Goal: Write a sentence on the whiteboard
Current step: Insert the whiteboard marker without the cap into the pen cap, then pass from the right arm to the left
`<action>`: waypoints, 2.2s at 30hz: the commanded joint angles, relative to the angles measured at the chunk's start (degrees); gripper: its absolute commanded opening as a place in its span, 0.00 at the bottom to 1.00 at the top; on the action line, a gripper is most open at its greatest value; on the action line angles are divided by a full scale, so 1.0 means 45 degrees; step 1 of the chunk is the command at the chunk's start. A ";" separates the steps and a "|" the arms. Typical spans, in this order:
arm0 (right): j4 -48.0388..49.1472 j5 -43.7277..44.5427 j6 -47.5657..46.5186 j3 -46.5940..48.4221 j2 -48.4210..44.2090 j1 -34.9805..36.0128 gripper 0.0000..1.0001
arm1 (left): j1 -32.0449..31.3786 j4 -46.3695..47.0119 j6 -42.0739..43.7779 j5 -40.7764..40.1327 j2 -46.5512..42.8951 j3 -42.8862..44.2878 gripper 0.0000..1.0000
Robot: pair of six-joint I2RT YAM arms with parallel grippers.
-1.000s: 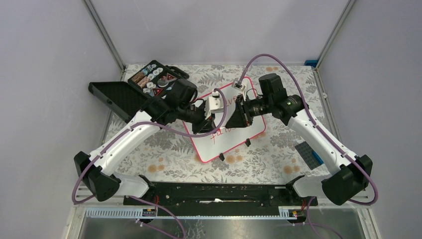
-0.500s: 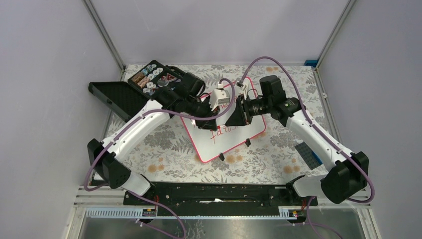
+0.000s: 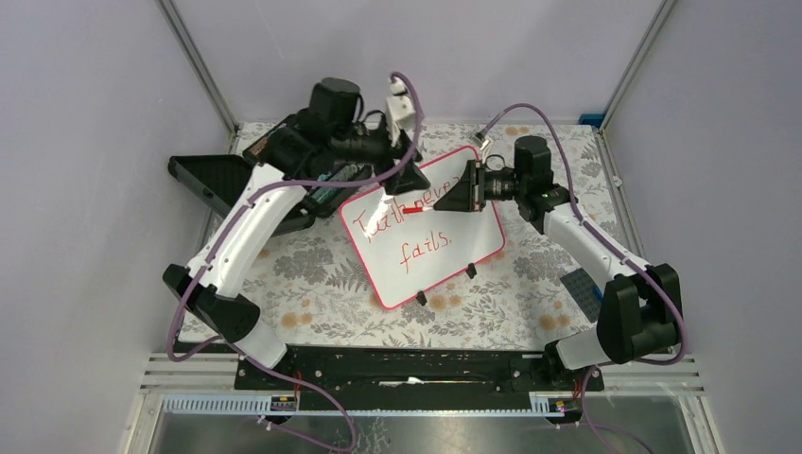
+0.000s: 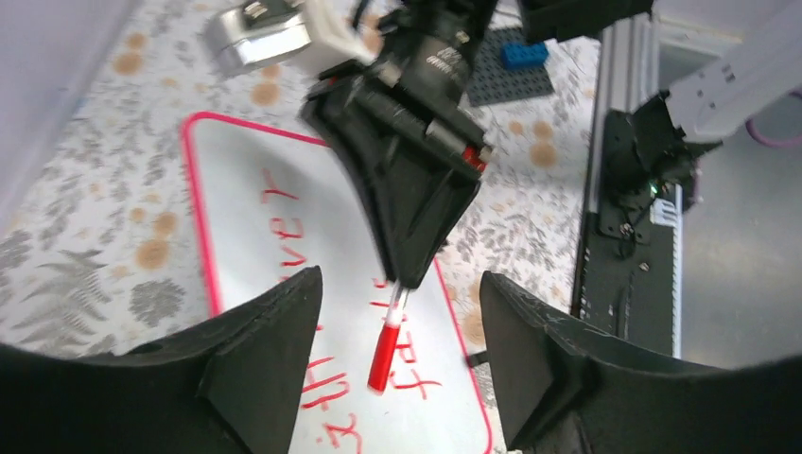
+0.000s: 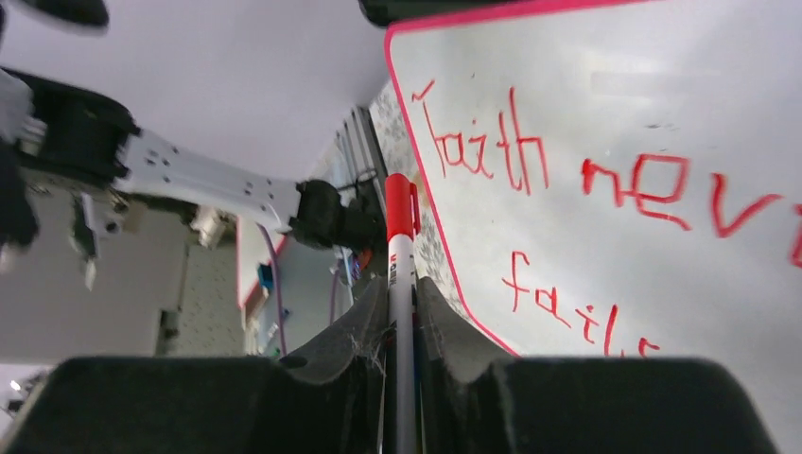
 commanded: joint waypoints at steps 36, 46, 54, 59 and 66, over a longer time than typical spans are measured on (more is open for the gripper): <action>0.5214 -0.2360 0.5654 -0.0431 -0.1056 0.0021 0.00 | 0.0037 0.0179 0.2980 -0.0373 -0.2282 -0.3709 0.31; 0.4312 -0.2223 0.4947 -0.0272 -0.1068 0.0296 0.00 | -0.0706 -0.0060 0.3310 -0.1406 -0.1923 -0.3517 0.26; 0.3743 -0.2032 0.4443 -0.0158 -0.1078 0.0446 0.00 | -0.1039 -0.0060 0.3359 -0.1611 -0.1830 -0.3457 0.04; 0.2696 -0.1725 0.3493 0.0106 -0.0974 0.0920 0.00 | -0.1610 -0.0058 0.3307 -0.1660 -0.1379 -0.2802 0.00; 0.2036 -0.1554 0.2972 0.0429 -0.0897 0.1365 0.00 | -0.1877 0.0376 0.2746 -0.1464 -0.0553 -0.1557 0.00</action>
